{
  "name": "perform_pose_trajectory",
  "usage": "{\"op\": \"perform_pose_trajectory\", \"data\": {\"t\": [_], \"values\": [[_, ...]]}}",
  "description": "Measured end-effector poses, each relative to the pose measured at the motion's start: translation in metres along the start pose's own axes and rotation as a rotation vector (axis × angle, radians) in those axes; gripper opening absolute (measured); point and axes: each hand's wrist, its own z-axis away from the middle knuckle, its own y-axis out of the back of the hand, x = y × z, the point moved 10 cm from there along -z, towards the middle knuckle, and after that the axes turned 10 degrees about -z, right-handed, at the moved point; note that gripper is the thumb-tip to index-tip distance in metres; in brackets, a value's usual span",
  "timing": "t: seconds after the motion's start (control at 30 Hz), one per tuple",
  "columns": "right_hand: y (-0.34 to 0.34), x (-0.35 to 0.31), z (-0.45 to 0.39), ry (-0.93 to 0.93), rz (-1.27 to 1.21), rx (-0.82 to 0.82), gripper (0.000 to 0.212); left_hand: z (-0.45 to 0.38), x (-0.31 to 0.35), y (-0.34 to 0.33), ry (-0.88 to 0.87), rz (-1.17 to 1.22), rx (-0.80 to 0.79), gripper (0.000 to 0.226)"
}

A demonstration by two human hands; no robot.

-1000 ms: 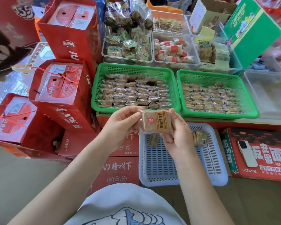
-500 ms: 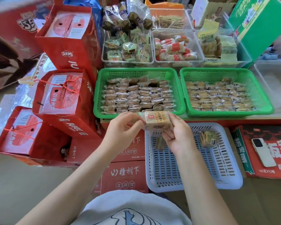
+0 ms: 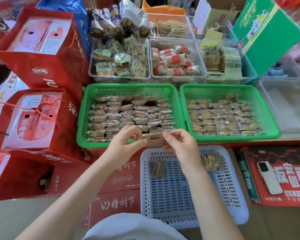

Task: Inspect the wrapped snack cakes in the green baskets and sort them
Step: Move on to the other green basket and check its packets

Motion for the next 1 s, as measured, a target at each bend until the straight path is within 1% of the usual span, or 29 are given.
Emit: {"op": "perform_pose_trajectory", "data": {"t": [0.13, 0.2, 0.23, 0.3, 0.37, 0.43, 0.5, 0.6, 0.67, 0.73, 0.8, 0.9, 1.0], "values": [[0.006, -0.004, -0.035, 0.041, 0.136, 0.016, 0.026, -0.032, -0.014, -0.013, 0.097, 0.119, -0.042, 0.02], [0.008, 0.001, -0.056, -0.002, 0.181, 0.007, 0.027, -0.048, -0.024, -0.017, 0.172, 0.199, -0.034, 0.022], [0.005, 0.006, -0.067, -0.057, 0.171, -0.027, 0.025, -0.056, -0.029, -0.017, 0.199, 0.222, -0.016, 0.022], [-0.006, 0.024, -0.087, -0.224, 0.071, -0.14, 0.023, -0.073, -0.038, -0.017, 0.251, 0.286, 0.033, 0.023], [-0.015, 0.034, -0.104, -0.335, -0.013, -0.22, 0.026, -0.089, -0.047, -0.019, 0.283, 0.31, 0.053, 0.025], [-0.016, 0.034, -0.126, -0.335, -0.005, -0.215, 0.033, -0.106, -0.055, -0.019, 0.297, 0.335, 0.079, 0.03], [-0.012, 0.029, -0.149, -0.288, 0.023, -0.151, 0.031, -0.122, -0.067, -0.019, 0.317, 0.341, 0.134, 0.034], [-0.007, 0.017, -0.189, -0.185, 0.092, -0.02, 0.028, -0.144, -0.083, -0.018, 0.347, 0.129, 0.17, 0.024], [-0.011, 0.011, -0.212, -0.127, 0.144, 0.011, 0.028, -0.162, -0.091, -0.024, 0.326, -0.064, 0.114, 0.035], [-0.015, 0.009, -0.23, -0.088, 0.193, 0.019, 0.025, -0.18, -0.091, -0.034, 0.244, -0.283, 0.038, 0.048], [-0.018, 0.008, -0.245, -0.045, 0.329, 0.045, 0.024, -0.197, -0.093, -0.049, 0.156, -0.507, -0.043, 0.055], [-0.025, 0.001, -0.259, 0.059, 0.628, 0.051, 0.025, -0.211, -0.109, -0.068, 0.086, -0.794, -0.174, 0.06], [-0.047, -0.003, -0.263, 0.195, 0.837, 0.02, 0.027, -0.213, -0.123, -0.076, 0.068, -0.89, -0.219, 0.065]]}}
